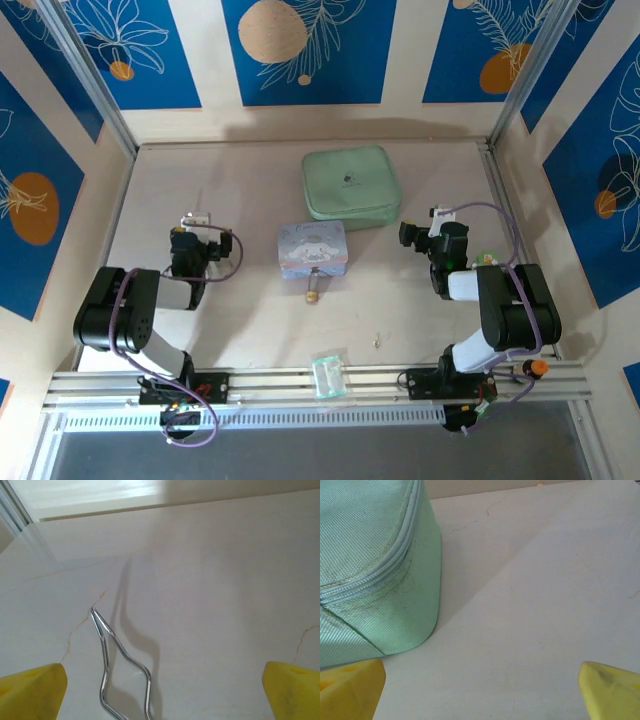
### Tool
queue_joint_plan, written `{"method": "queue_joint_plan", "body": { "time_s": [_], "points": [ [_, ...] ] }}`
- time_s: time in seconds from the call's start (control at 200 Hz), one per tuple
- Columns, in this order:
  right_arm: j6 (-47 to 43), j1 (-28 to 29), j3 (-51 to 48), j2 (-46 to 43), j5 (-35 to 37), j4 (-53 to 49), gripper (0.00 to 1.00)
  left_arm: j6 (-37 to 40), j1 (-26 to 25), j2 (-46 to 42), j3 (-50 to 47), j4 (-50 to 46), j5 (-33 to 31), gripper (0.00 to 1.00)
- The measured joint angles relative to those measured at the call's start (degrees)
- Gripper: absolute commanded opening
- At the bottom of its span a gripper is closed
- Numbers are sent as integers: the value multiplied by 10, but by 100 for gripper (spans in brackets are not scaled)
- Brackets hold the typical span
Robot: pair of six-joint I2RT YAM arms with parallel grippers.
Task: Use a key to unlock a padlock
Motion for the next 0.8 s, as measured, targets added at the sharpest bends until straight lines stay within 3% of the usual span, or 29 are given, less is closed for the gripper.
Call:
{"method": "queue_joint_plan", "body": {
  "time_s": [0.25, 0.8],
  "points": [
    [0, 0, 0, 0, 0, 0, 99, 6, 0, 0, 2, -4, 33, 99],
    [0, 0, 0, 0, 0, 0, 99, 6, 0, 0, 2, -5, 40, 99]
  ]
}}
